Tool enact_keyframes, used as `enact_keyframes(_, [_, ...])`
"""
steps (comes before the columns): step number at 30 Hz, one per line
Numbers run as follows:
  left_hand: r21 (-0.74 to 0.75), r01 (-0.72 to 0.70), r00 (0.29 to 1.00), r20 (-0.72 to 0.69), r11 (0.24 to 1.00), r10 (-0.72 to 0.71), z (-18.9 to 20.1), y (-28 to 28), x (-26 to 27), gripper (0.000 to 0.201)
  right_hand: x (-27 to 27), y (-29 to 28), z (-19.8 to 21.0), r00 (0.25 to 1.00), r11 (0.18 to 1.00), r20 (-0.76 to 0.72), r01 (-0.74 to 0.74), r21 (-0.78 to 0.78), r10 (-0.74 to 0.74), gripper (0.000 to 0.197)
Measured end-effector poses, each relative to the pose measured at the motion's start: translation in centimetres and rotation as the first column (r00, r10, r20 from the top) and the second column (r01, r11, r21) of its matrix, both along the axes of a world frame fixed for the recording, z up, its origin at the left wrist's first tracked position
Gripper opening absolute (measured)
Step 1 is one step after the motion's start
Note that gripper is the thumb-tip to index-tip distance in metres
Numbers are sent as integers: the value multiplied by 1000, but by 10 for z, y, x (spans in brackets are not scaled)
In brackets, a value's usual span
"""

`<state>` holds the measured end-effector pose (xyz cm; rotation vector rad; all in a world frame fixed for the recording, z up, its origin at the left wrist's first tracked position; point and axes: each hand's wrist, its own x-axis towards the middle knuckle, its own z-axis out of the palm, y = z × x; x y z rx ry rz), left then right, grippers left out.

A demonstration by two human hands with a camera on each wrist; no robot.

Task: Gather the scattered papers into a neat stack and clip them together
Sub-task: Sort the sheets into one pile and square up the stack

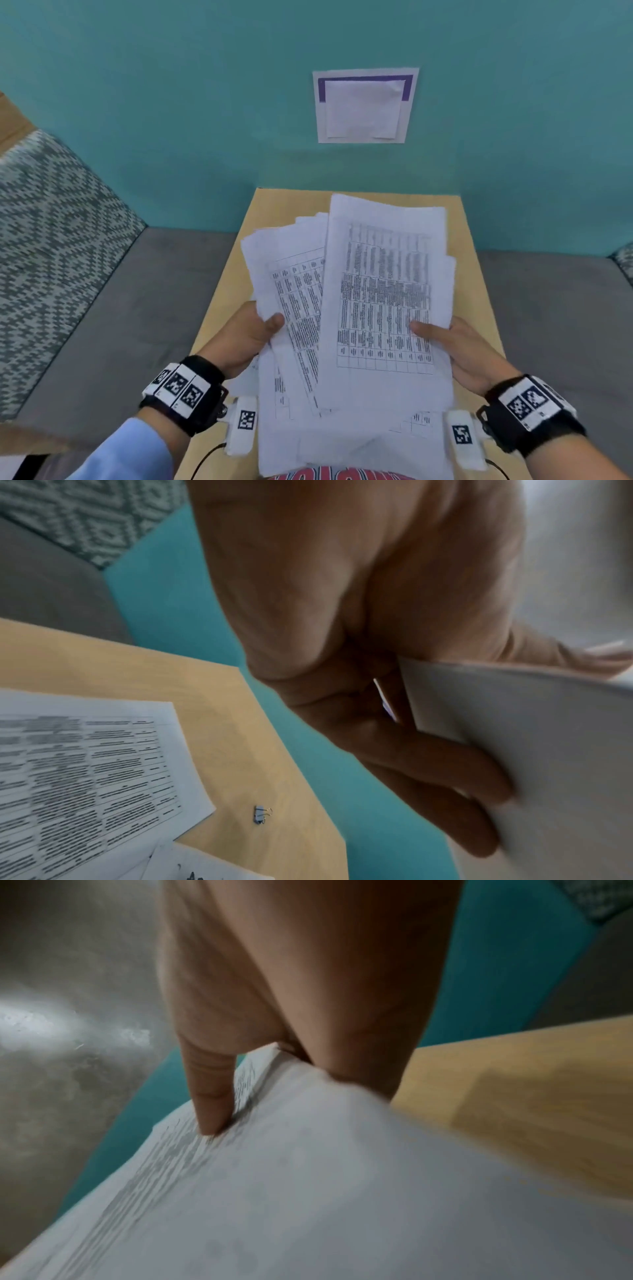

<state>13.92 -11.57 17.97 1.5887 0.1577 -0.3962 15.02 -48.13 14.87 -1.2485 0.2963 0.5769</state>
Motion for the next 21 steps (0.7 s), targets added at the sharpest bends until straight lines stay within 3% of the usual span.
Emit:
enact_keyframes(2, [39,45,999,21,998,-46,2,-7,1,100,2,4,0,999,999,-30,-28,37,29,42])
enact_keyframes(4, [106,59,995,68,993,-67,6,-17,3,70,2,5,3,999,999,-2,-34,28,34,45])
enact_keyframes(7, [143,-49,985,172,988,24,15,-25,2,43,-1,4,18,989,1000,150,18,-2,-18,52])
enact_keyframes(9, [61,-99,976,199,993,85,16,-27,1,44,-7,3,33,963,994,267,52,-91,-25,56])
enact_keyframes(12, [13,-115,973,204,993,110,5,-30,-5,54,-20,5,39,927,963,370,157,-220,-67,36])
enact_keyframes(18, [45,-133,990,-36,990,134,-61,-46,-16,40,-37,9,-46,947,918,302,210,-337,-106,20])
enact_keyframes(21, [69,-153,987,-44,986,156,-76,-49,-15,37,-39,11,-67,954,877,293,196,-440,-66,7])
